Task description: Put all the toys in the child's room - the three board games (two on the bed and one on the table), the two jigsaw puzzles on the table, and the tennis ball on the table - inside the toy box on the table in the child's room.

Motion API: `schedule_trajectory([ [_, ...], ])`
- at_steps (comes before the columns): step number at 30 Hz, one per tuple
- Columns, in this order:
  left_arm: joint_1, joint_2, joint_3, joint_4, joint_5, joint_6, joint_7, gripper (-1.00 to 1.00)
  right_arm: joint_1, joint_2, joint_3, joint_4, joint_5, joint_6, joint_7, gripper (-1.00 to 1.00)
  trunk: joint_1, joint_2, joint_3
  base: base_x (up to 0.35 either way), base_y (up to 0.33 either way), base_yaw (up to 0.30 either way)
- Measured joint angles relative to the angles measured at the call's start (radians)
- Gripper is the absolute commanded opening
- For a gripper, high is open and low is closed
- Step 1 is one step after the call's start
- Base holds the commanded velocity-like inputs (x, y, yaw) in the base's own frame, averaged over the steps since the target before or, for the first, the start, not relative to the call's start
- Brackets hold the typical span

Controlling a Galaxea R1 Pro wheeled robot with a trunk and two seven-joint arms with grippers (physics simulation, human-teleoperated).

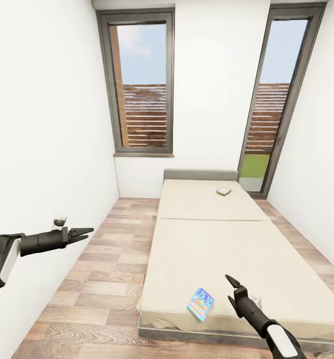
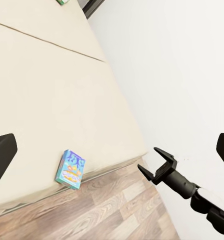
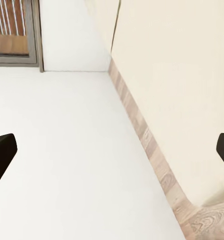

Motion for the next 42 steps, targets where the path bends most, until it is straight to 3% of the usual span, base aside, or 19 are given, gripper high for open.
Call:
schedule_trajectory([
  [5, 0.0, -0.015, 0.0, 0.0, 0.0, -0.001, 0.0, 1.0, -0.004, 0.0, -0.001, 0.013, 0.0, -0.012, -0.014, 1.0, 0.019, -0.035, -0.016, 0.0, 0.0, 0.0],
  [20, 0.0, -0.024, 0.0, 0.0, -0.001, -0.003, -0.002, 1.0, -0.008, 0.003, -0.001, 0.042, -0.002, -0.035, -0.022, 1.0, 0.019, -0.035, -0.016, 0.0, 0.0, 0.0],
  [35, 0.001, -0.025, -0.001, -0.008, 0.0, -0.001, -0.006, 1.0, -0.009, 0.016, -0.001, 0.043, -0.002, -0.038, -0.021, 1.0, 0.077, -0.14, -0.063, 0.0, 0.0, 0.0],
  [42, 0.005, -0.04, -0.031, -0.097, 0.003, 0.01, -0.01, 1.0, -0.009, 0.017, -0.004, 0.043, -0.009, -0.036, -0.013, 1.0, 0.104, -0.189, -0.085, 0.0, 0.0, 0.0],
])
